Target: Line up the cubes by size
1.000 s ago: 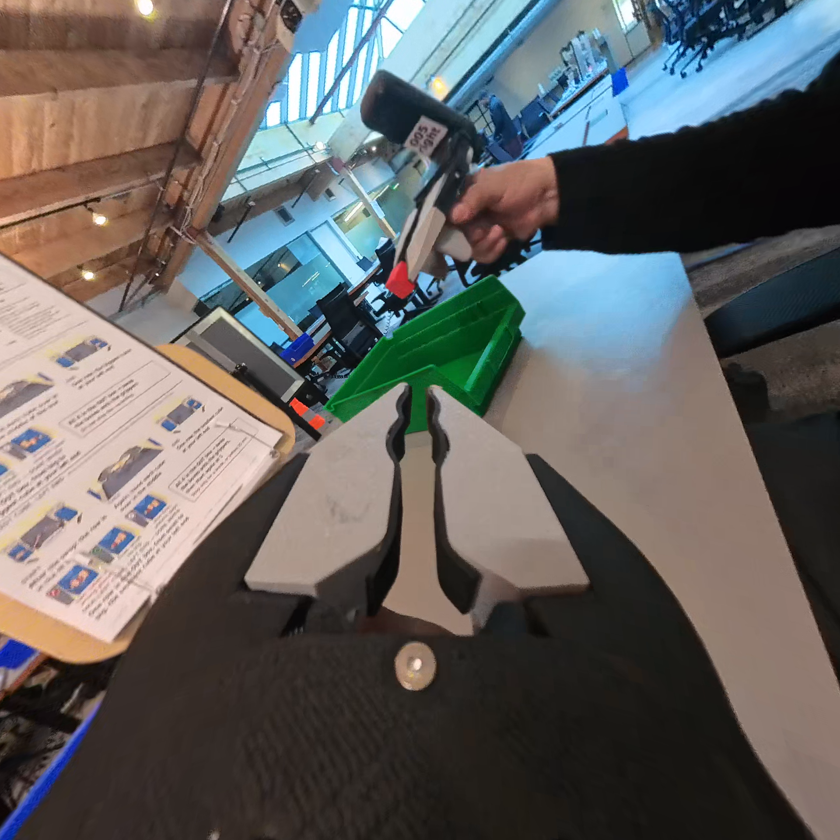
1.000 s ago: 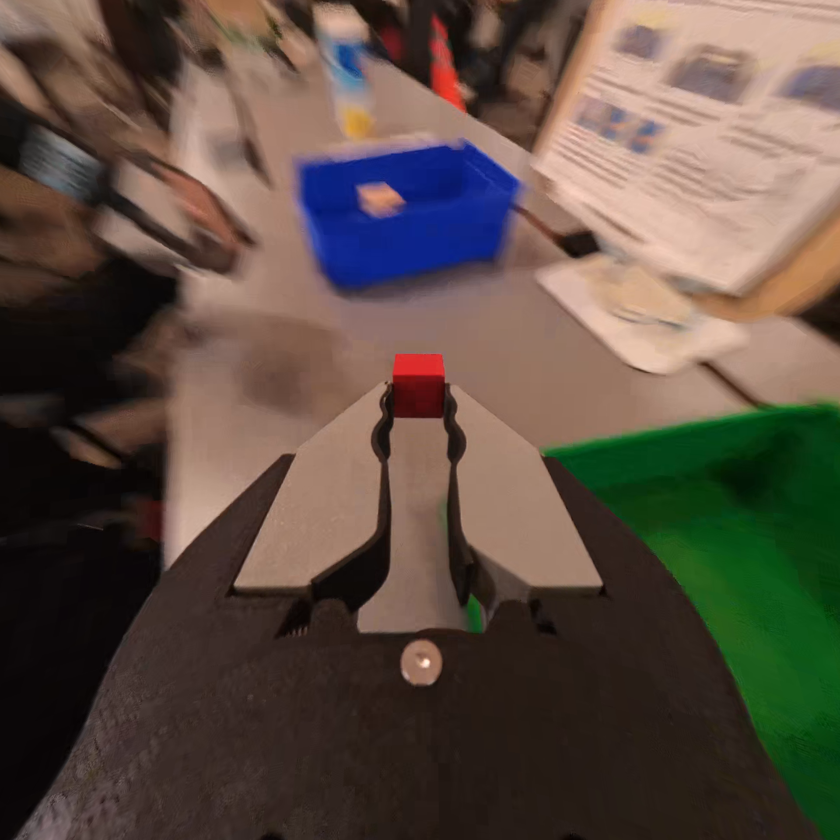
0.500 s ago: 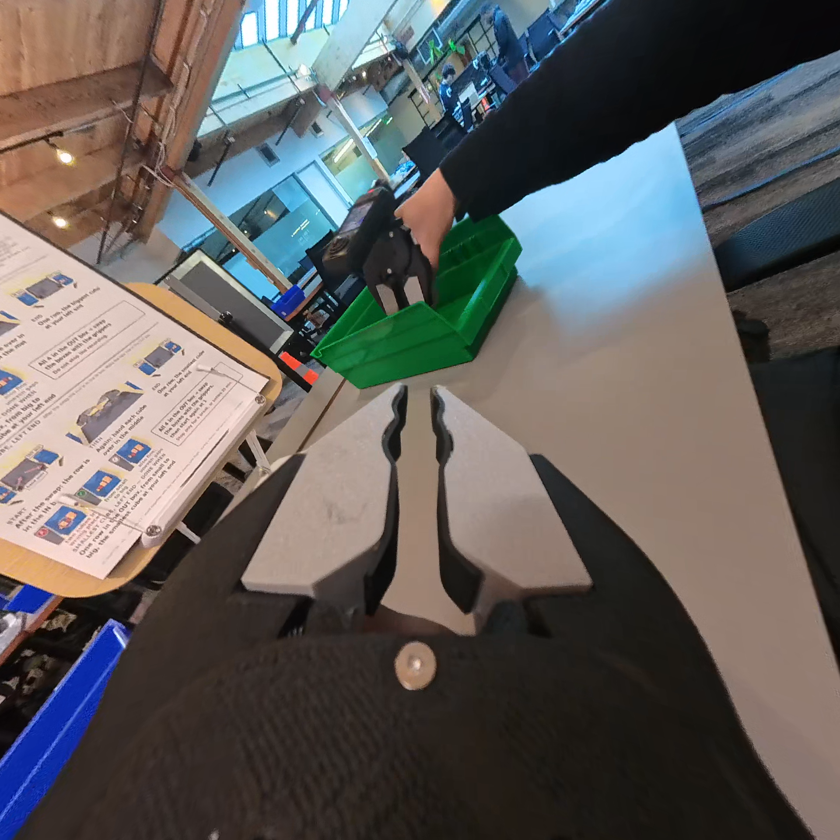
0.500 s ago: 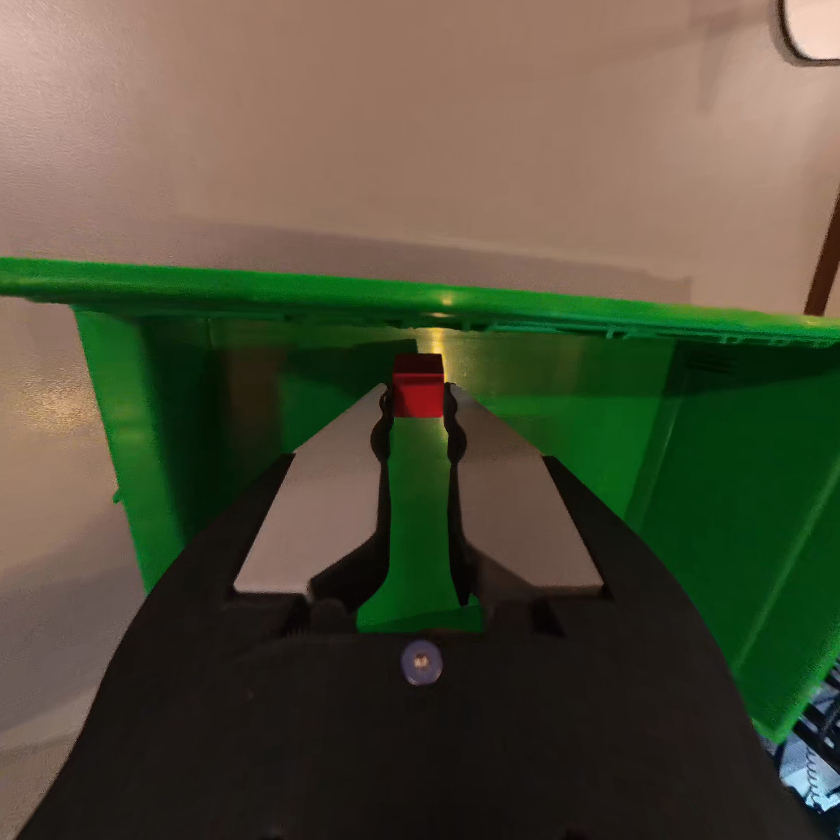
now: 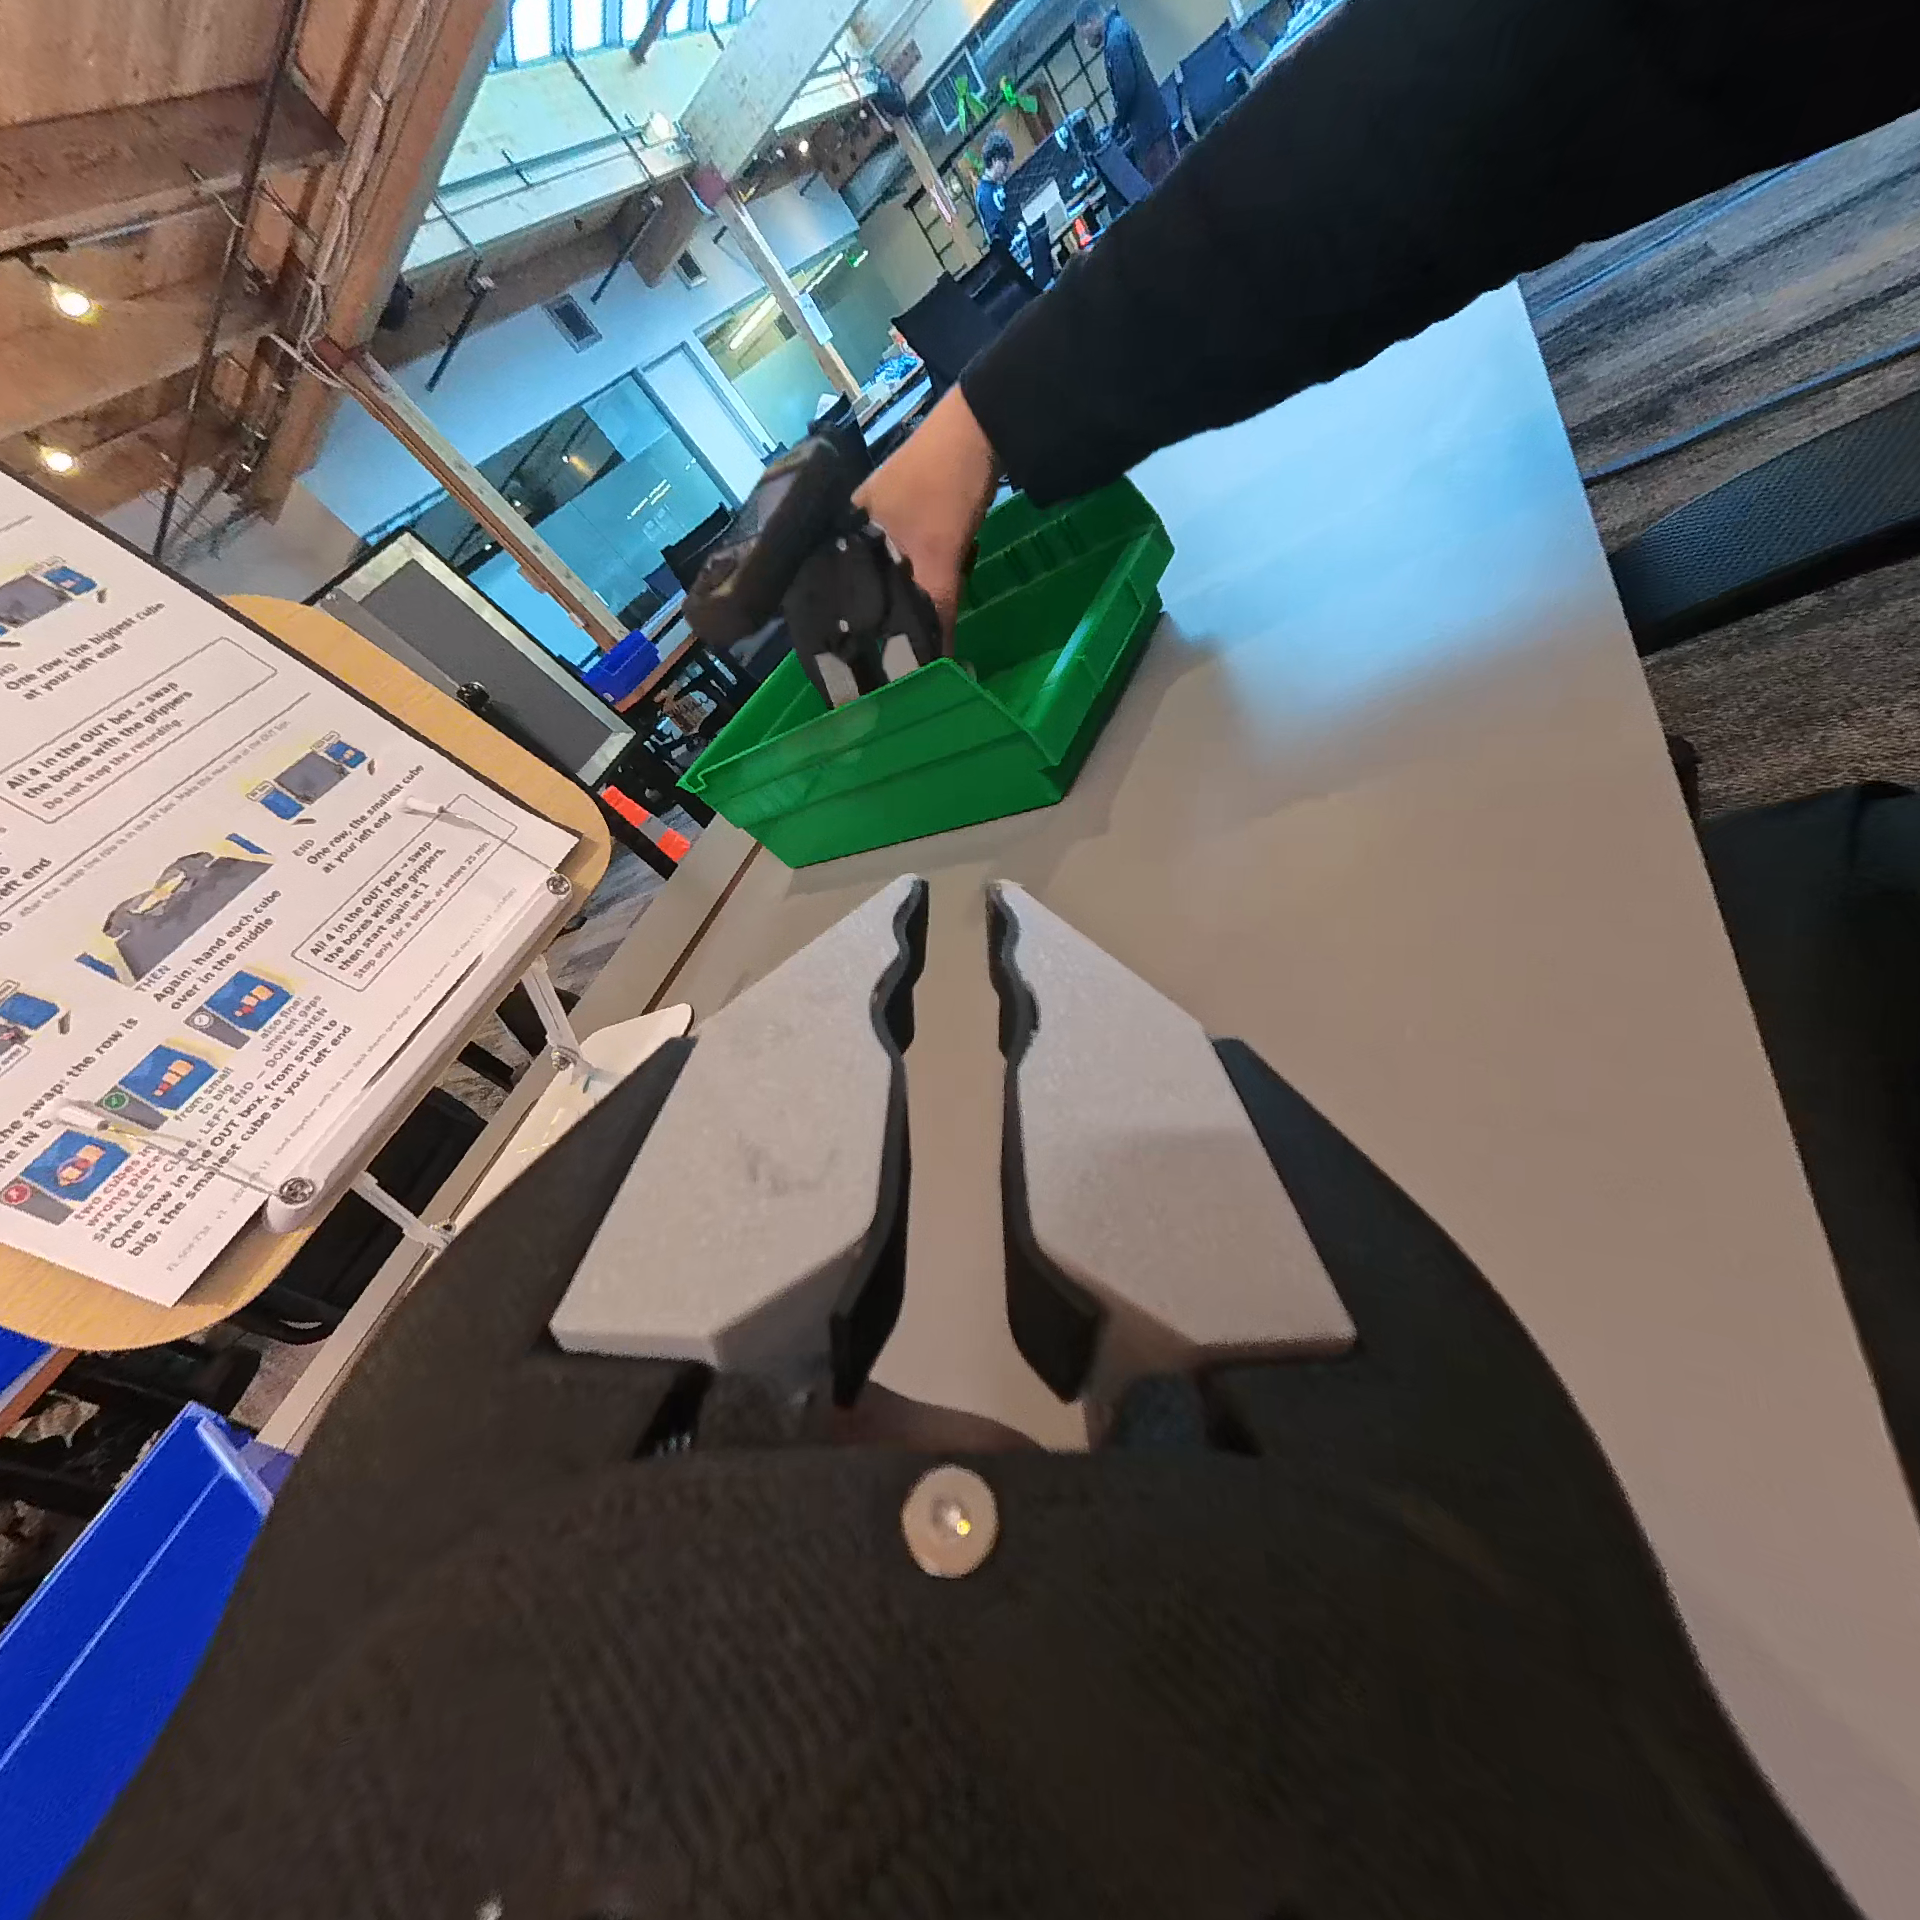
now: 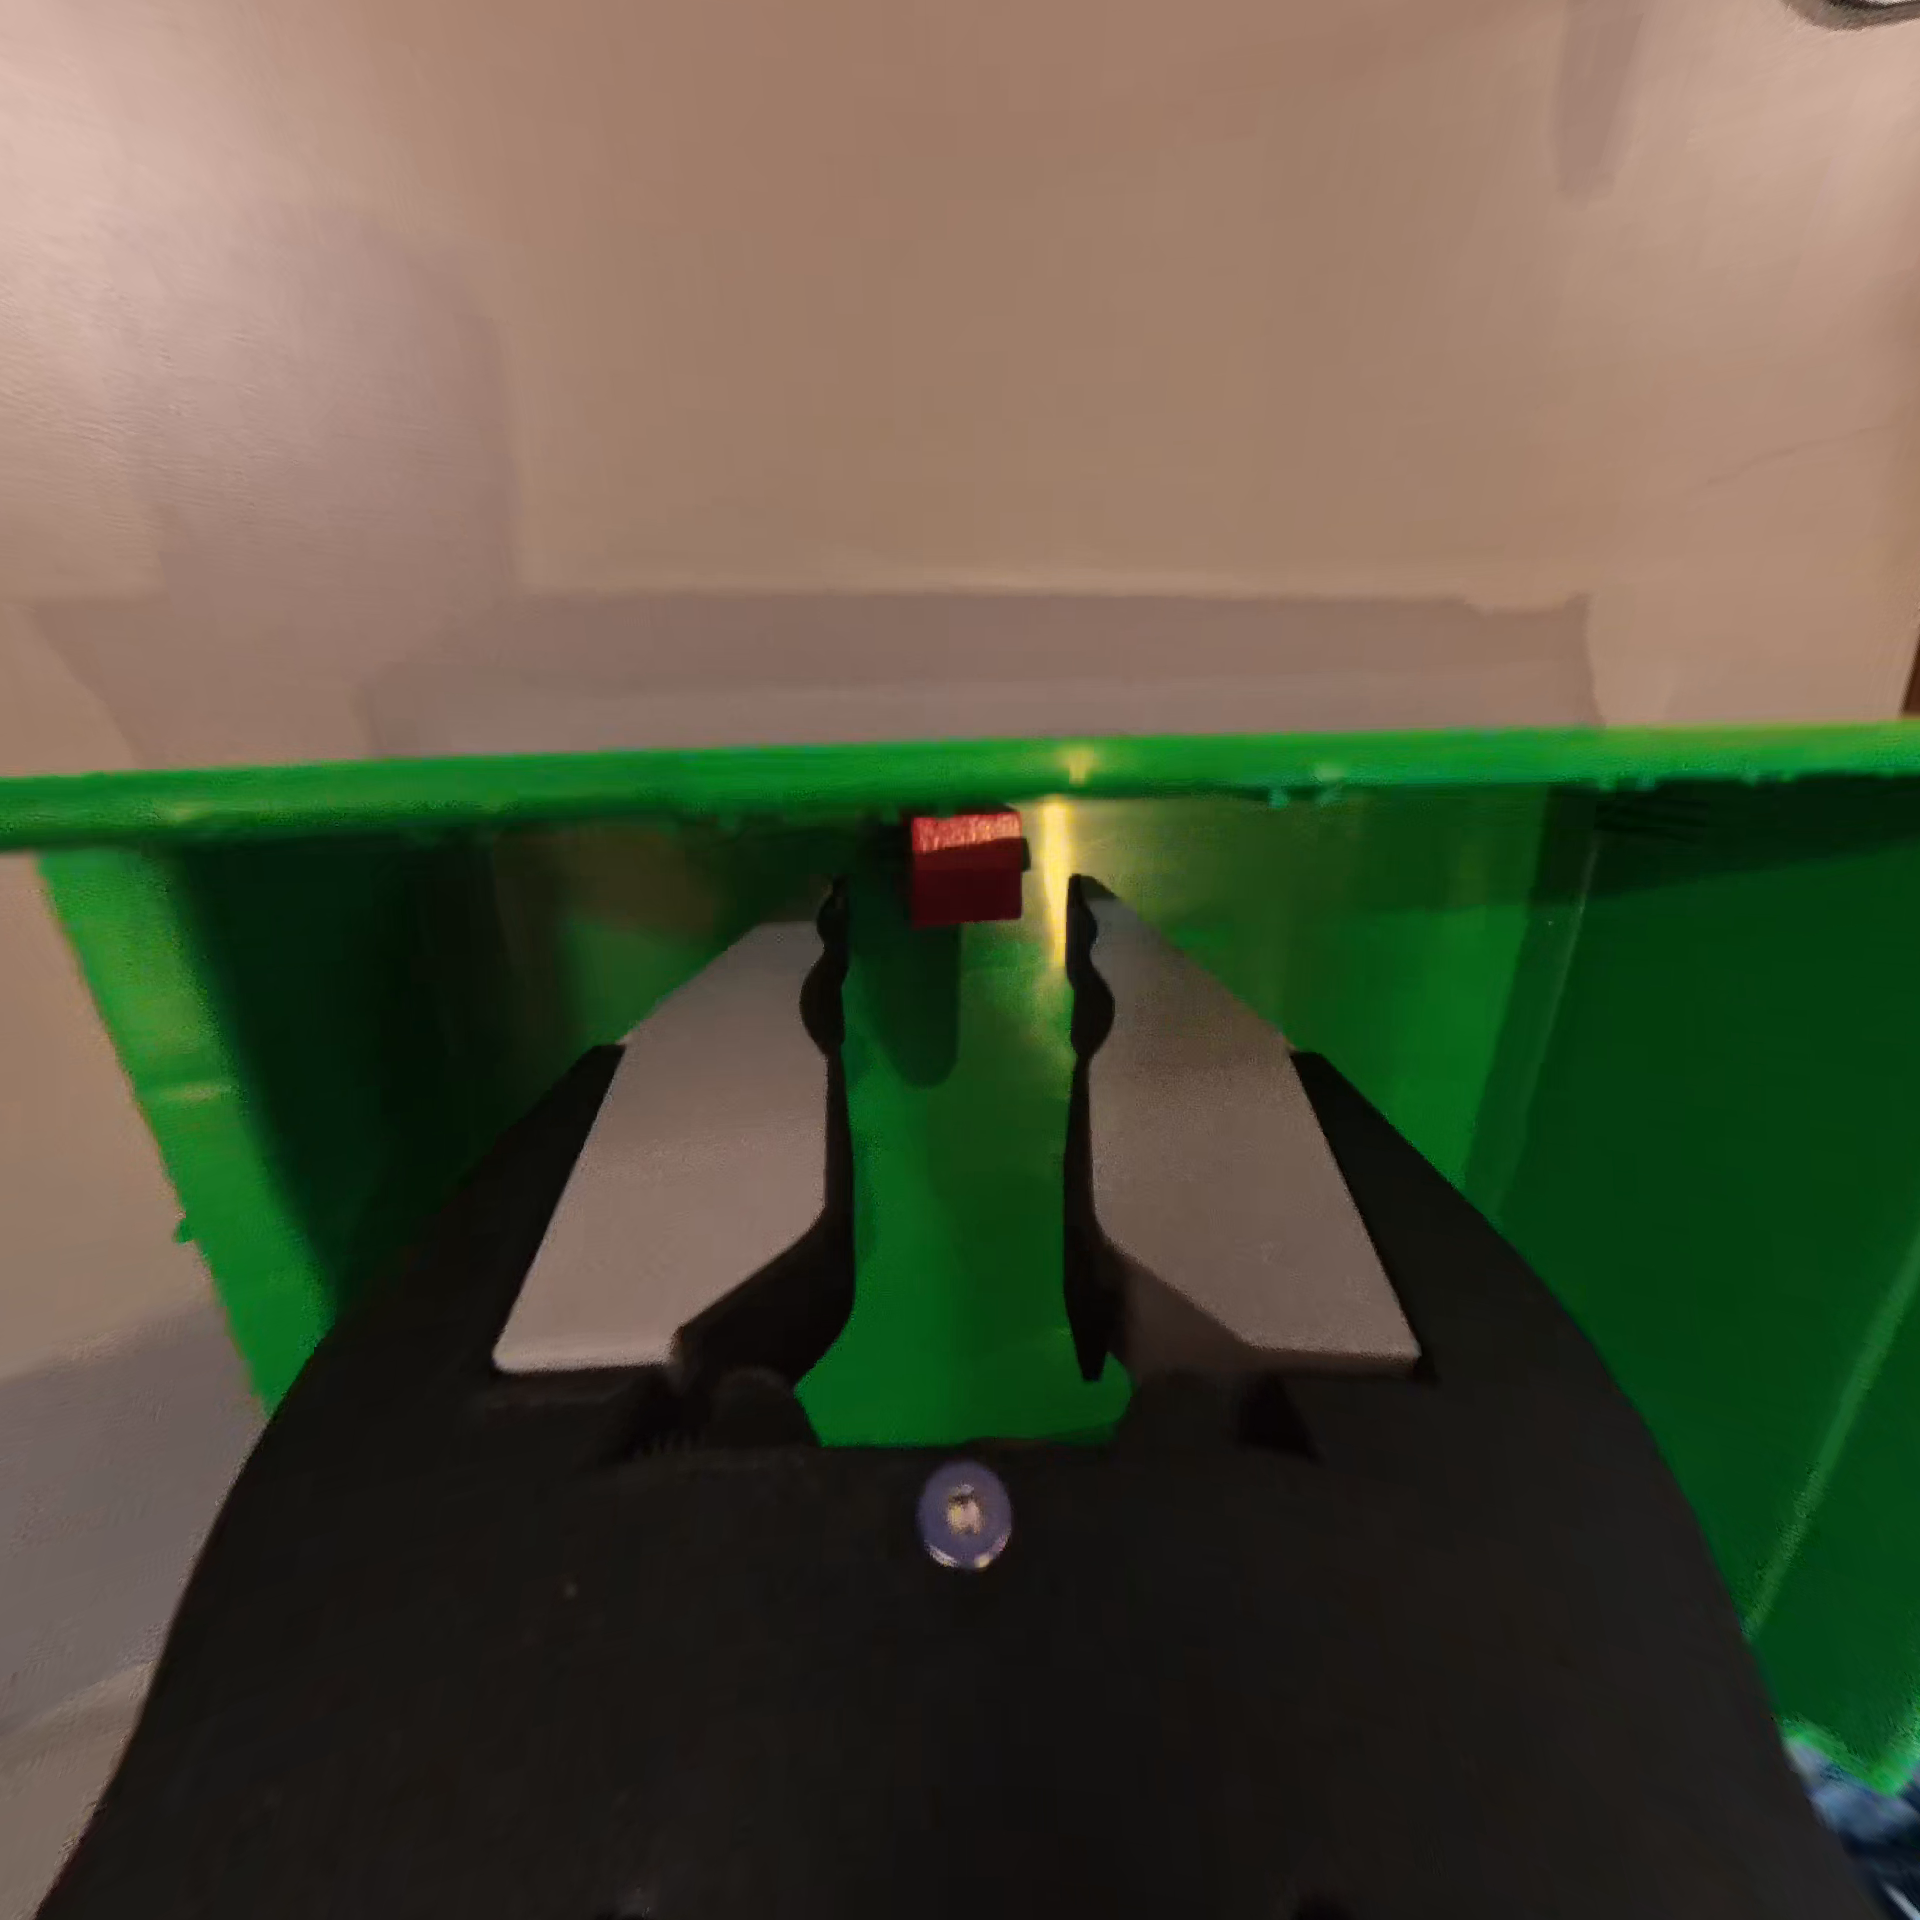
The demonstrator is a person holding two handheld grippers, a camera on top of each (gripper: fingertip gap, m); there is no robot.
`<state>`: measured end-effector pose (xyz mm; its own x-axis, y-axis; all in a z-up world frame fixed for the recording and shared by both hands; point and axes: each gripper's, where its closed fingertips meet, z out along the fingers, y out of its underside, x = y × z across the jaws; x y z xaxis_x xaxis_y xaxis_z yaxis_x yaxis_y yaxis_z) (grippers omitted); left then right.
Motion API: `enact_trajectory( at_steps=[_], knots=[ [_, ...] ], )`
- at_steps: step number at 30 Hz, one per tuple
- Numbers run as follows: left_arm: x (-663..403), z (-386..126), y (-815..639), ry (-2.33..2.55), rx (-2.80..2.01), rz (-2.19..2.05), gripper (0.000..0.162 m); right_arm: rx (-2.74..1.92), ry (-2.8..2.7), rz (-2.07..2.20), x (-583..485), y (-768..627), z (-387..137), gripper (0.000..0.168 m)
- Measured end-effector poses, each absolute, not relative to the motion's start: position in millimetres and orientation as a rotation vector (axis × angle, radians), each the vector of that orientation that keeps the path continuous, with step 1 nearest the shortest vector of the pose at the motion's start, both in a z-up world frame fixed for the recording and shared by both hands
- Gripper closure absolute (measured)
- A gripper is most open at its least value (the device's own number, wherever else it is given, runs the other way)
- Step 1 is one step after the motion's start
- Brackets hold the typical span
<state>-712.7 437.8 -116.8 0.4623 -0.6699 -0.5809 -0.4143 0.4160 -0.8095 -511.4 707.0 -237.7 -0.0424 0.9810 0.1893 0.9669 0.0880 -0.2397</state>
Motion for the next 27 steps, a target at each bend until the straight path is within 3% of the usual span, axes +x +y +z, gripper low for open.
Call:
enact_trajectory(
  at_steps=[3, 11, 13, 21, 27],
  knots=[
    [-716, -114, 435, 1.148, -1.191, -0.200, 0.152, -1.942, -1.956, 0.194, -510, 699, -214, 0.120],
    [-717, -99, 424, 1.140, -1.148, -0.203, 0.152, -1.894, -2.018, 0.600, -500, 603, -201, 0.140],
    [-716, -98, 423, 1.149, -1.145, -0.187, 0.151, -1.923, -2.066, 0.546, -490, 596, -211, 0.150],
    [-739, -129, 432, 1.212, -1.326, -0.033, 0.146, -2.007, -2.108, 0.311, -458, 597, -234, 0.148],
    [-785, -143, 430, 1.228, -1.472, 0.044, 0.129, -2.003, -1.964, 0.364, -440, 593, -220, 0.141]
  ],
)
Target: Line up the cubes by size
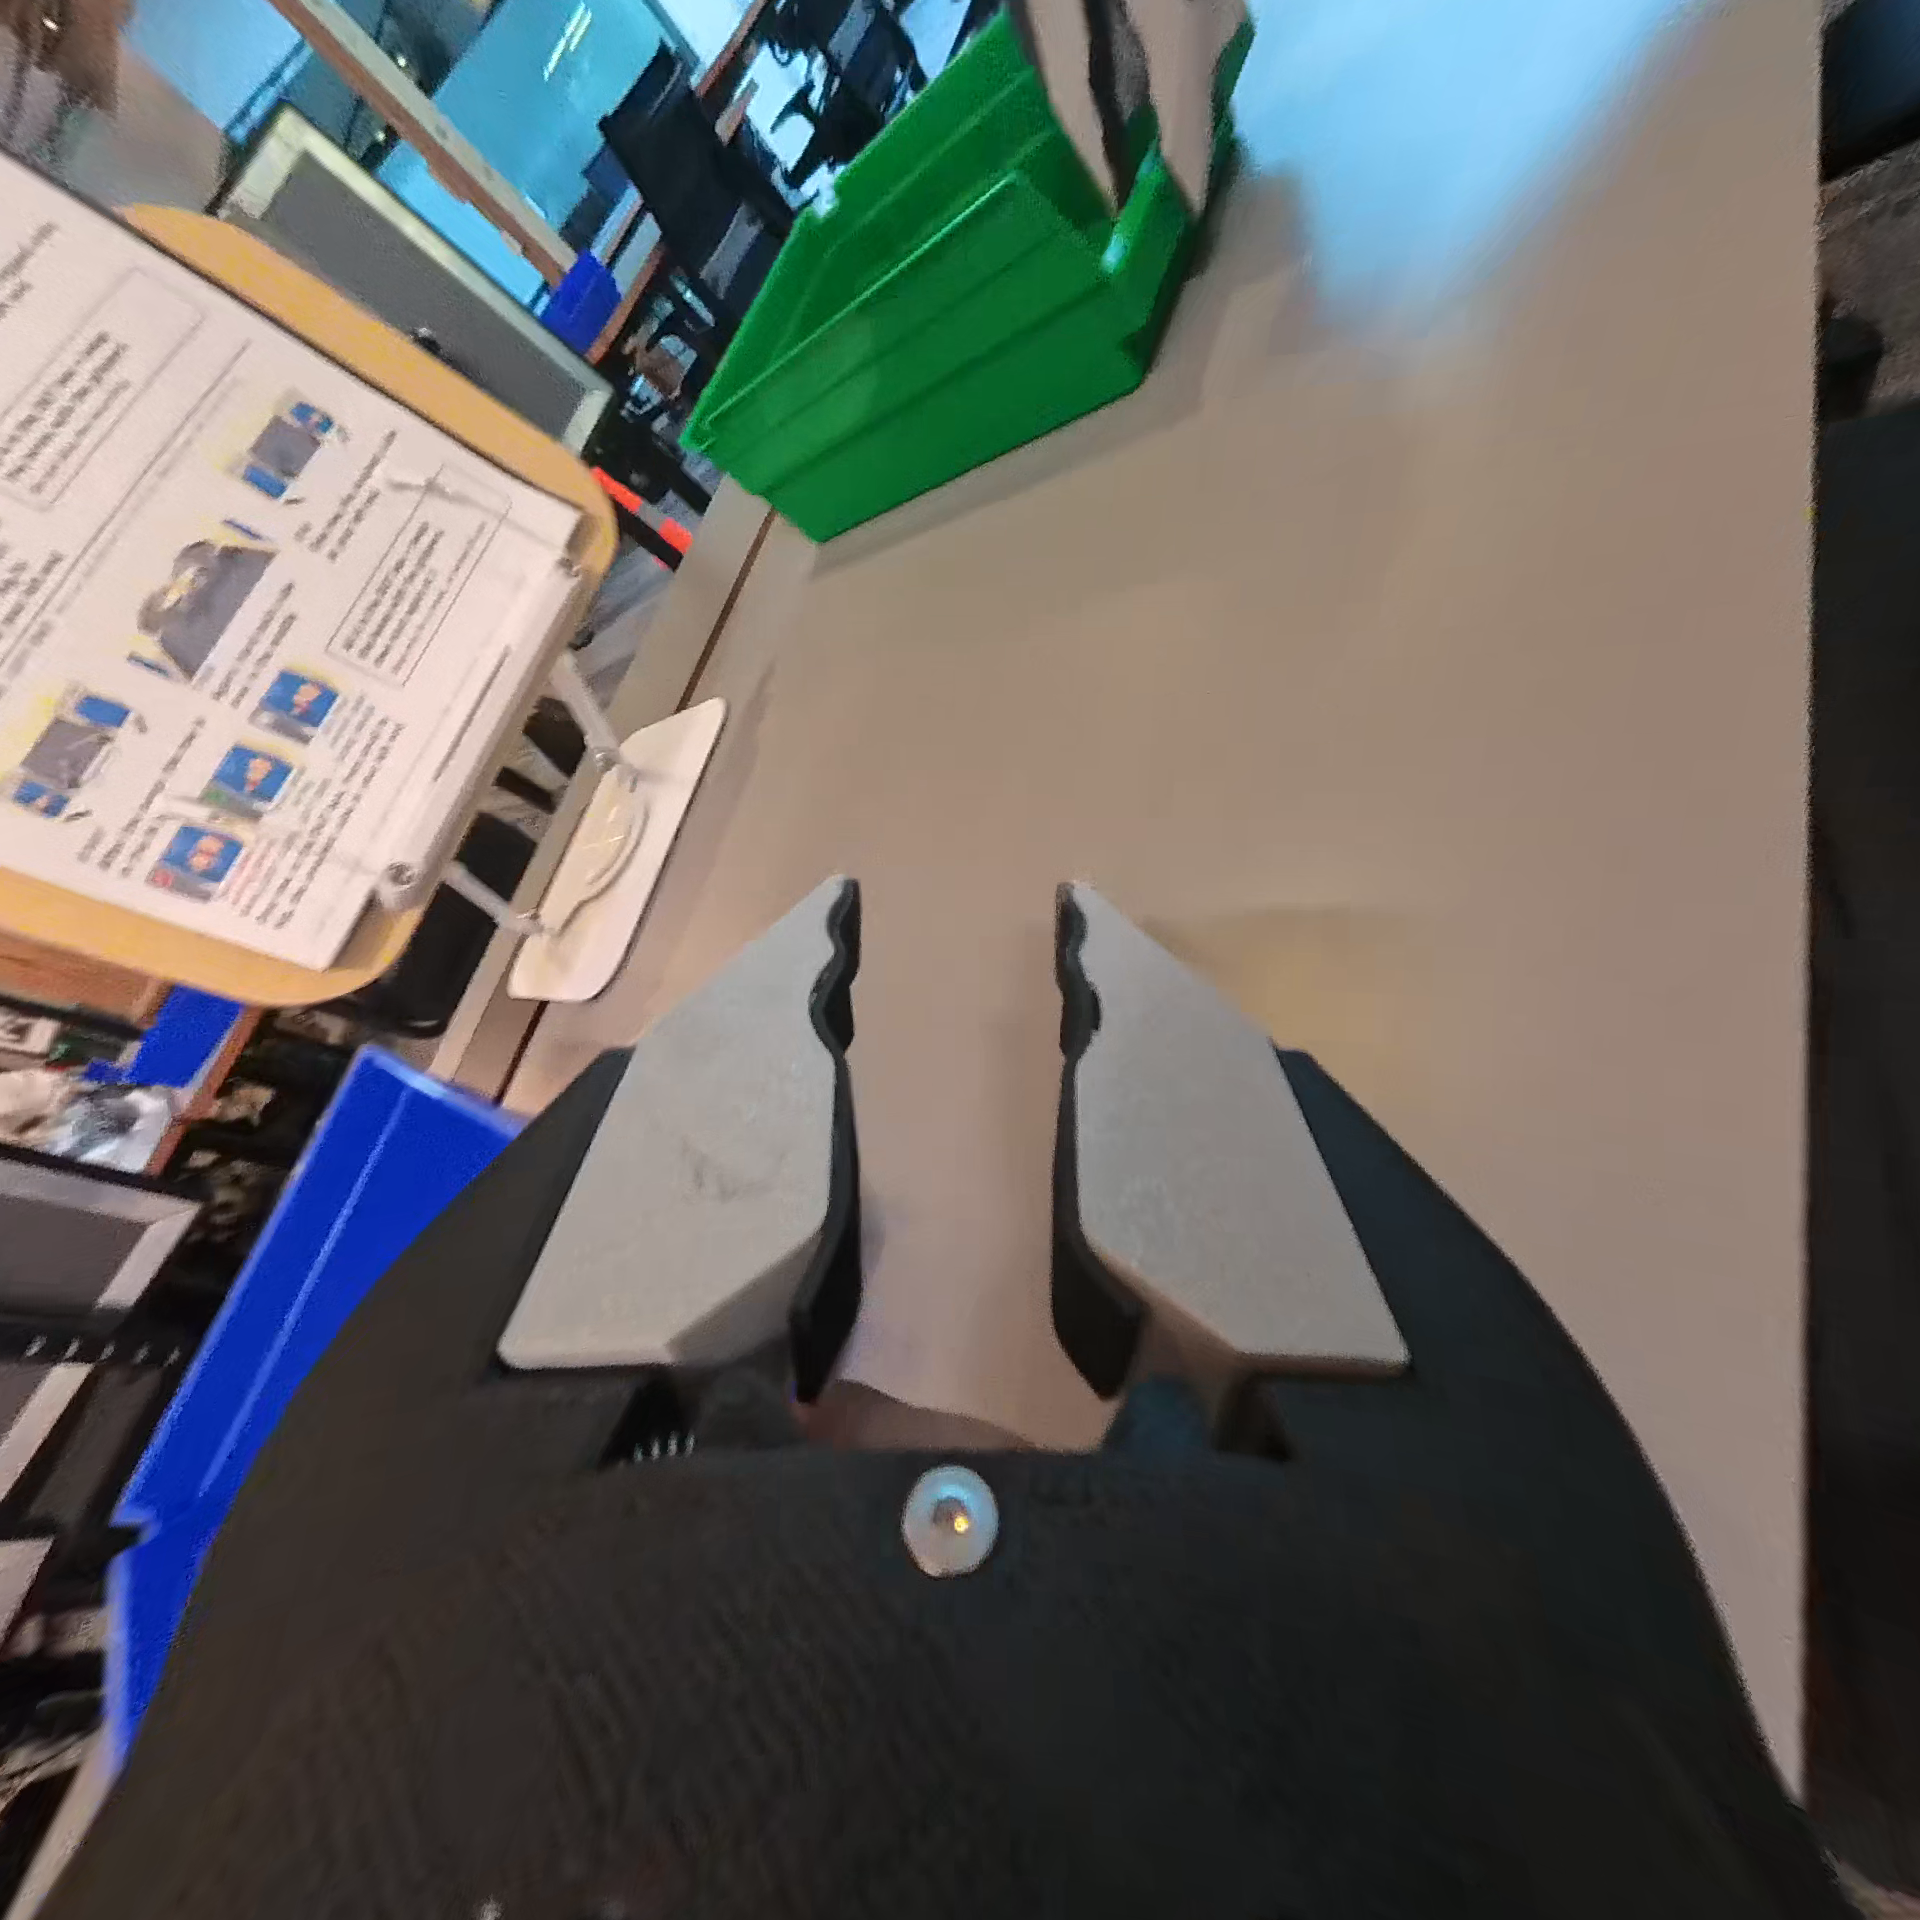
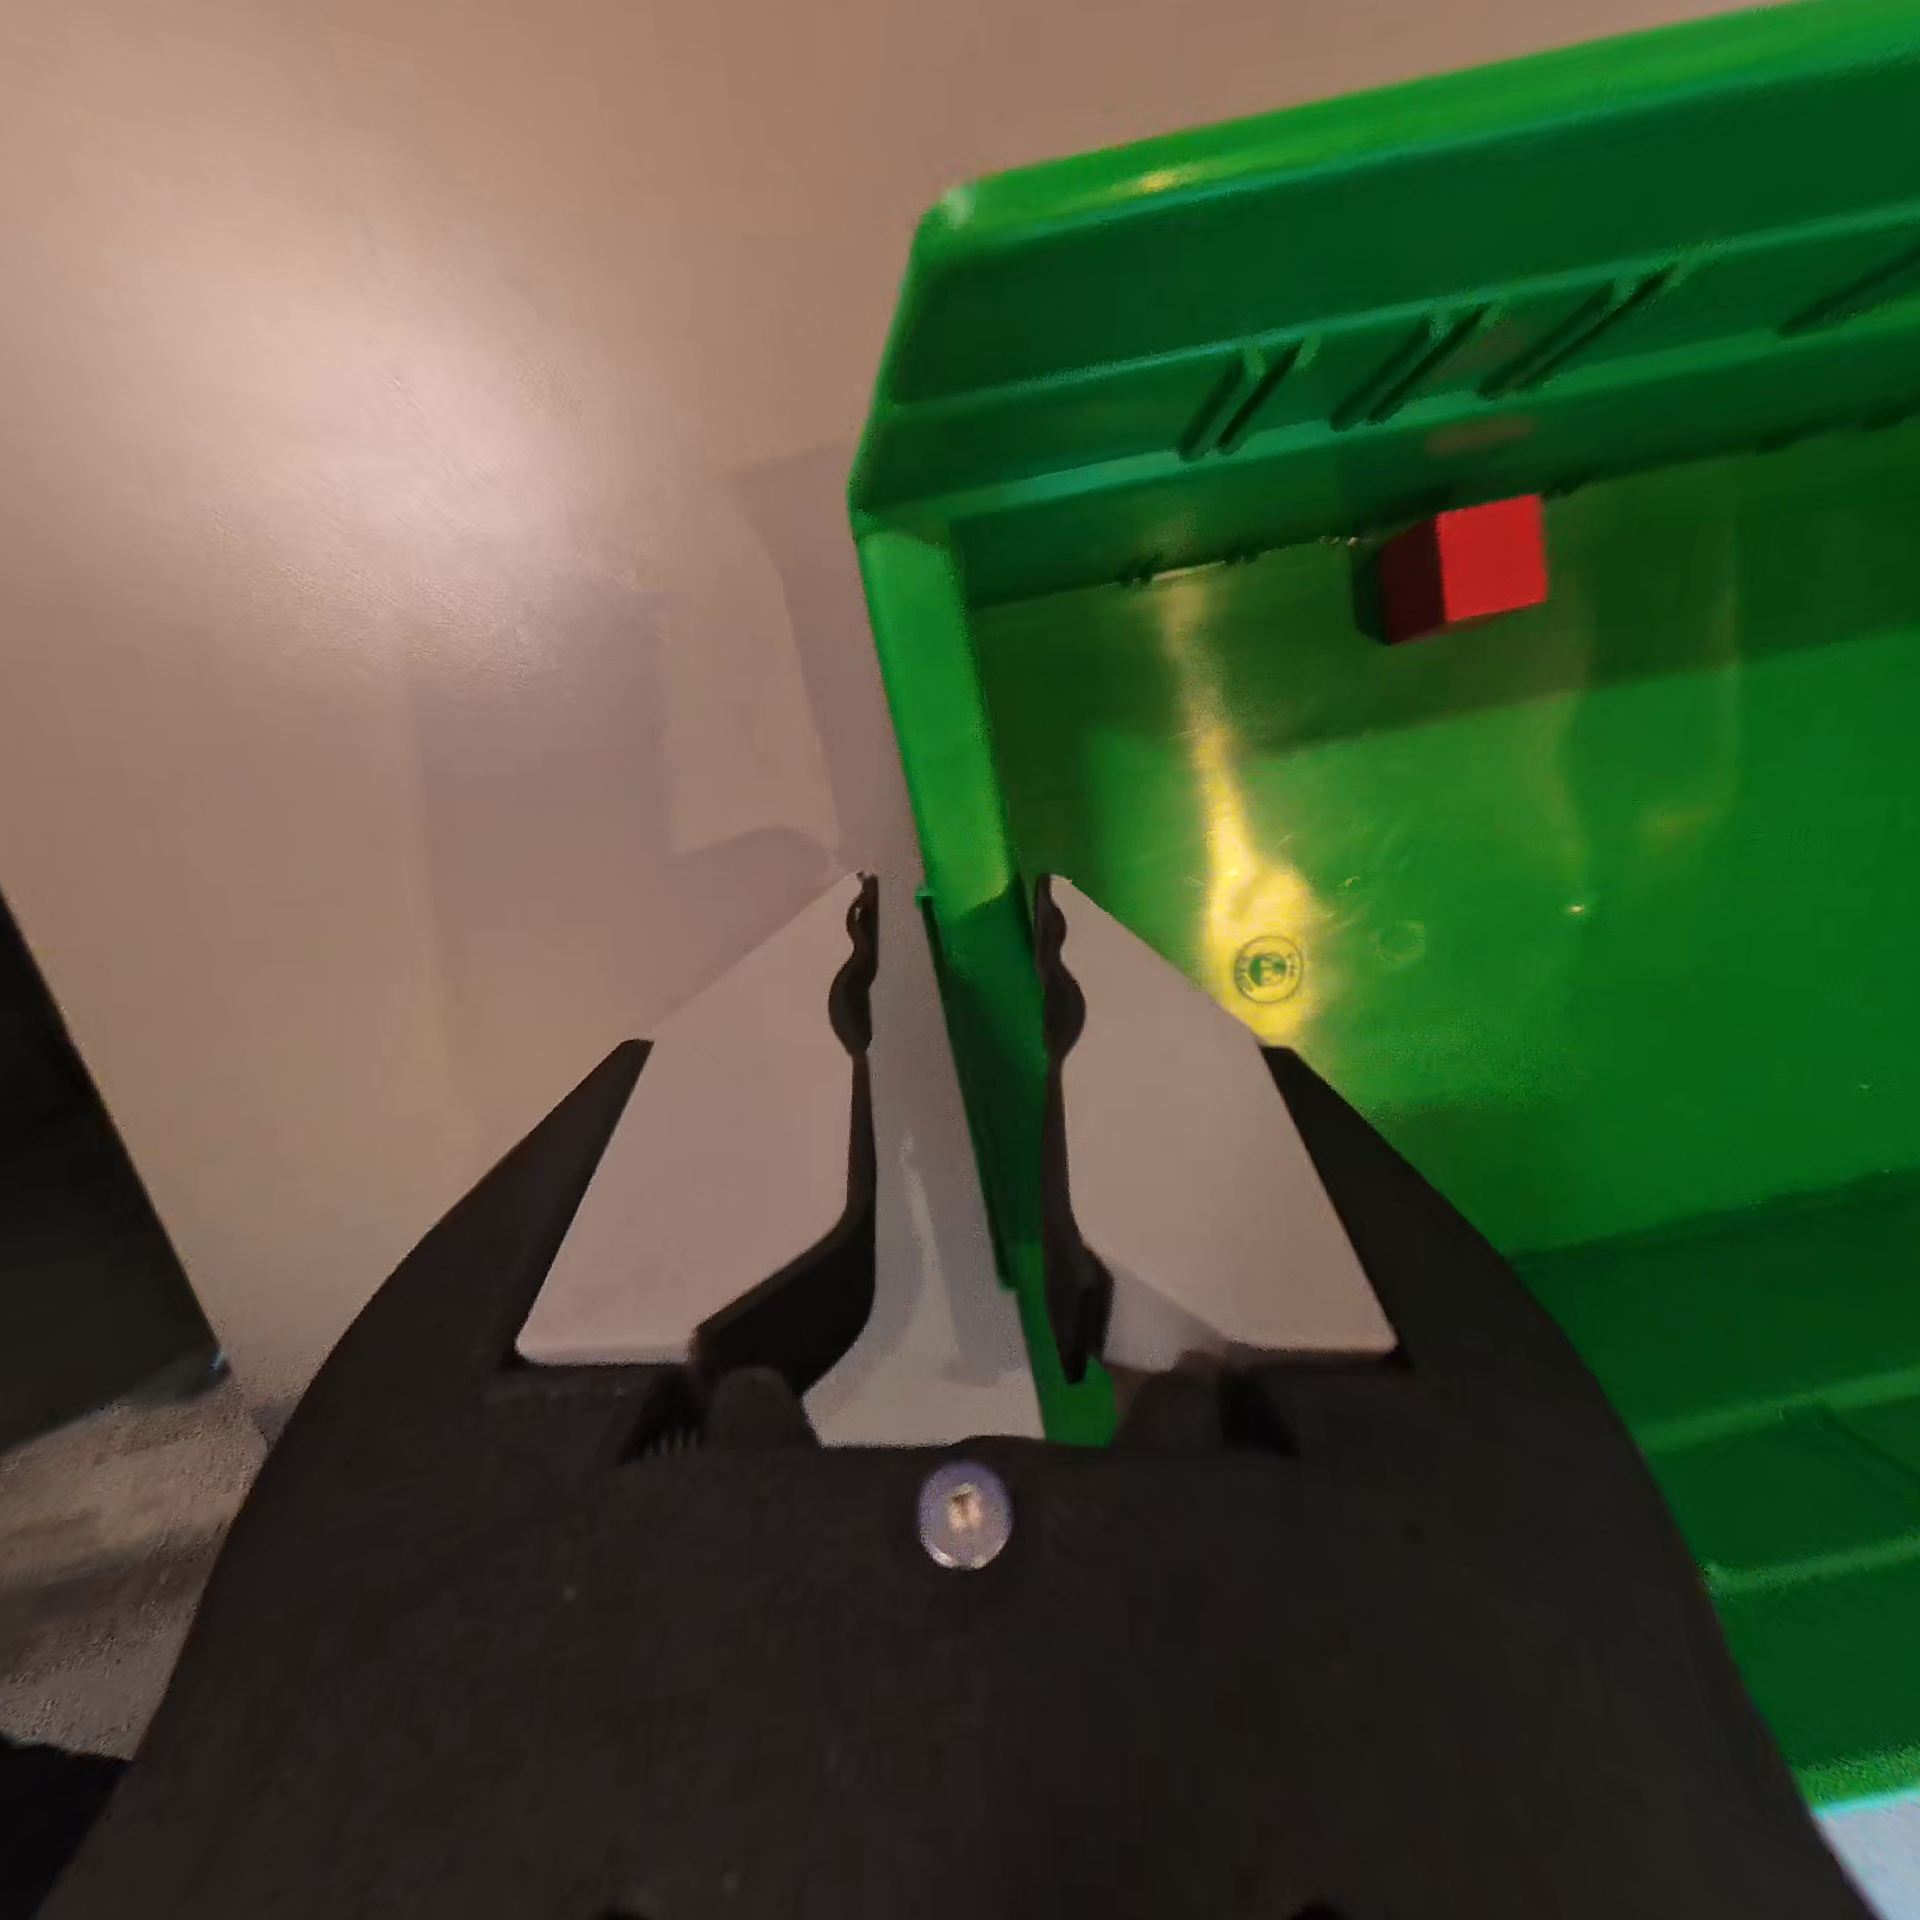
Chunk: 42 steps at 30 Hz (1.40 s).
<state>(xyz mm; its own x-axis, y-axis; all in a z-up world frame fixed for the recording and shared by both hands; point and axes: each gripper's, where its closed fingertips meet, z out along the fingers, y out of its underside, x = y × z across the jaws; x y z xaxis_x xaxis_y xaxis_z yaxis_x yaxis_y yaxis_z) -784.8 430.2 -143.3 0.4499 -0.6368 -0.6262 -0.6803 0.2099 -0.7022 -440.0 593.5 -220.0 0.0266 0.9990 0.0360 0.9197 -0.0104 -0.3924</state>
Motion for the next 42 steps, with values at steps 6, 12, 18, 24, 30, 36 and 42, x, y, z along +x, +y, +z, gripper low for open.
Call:
enact_trajectory(
  at_steps=[6, 12, 18, 24, 30, 36, 42],
  knots=[
    [-873, -108, 482, 1.255, -1.671, 0.178, 0.121, -1.662, -1.754, 0.721, -468, 555, -162, 0.138],
    [-924, -142, 542, 1.442, -2.048, 0.154, 0.123, -1.442, -1.758, 1.135, -480, 497, -146, 0.137],
    [-969, -197, 582, 1.605, -2.297, 0.336, 0.109, -1.551, -1.695, 1.279, -461, 499, -166, 0.136],
    [-984, -230, 601, 1.705, -2.347, 0.350, 0.124, -1.558, -1.629, 1.277, -450, 505, -163, 0.138],
    [-991, -247, 601, 1.803, -2.390, 0.342, 0.134, -1.487, -1.590, 1.300, -451, 502, -144, 0.139],
    [-967, -220, 600, 1.720, -2.232, 0.279, 0.136, -1.396, -1.503, 1.354, -471, 493, -113, 0.141],
    [-868, -118, 564, 1.416, -1.697, 0.041, 0.136, -1.410, -1.310, 1.488, -522, 485, -75, 0.140]
  ],
)
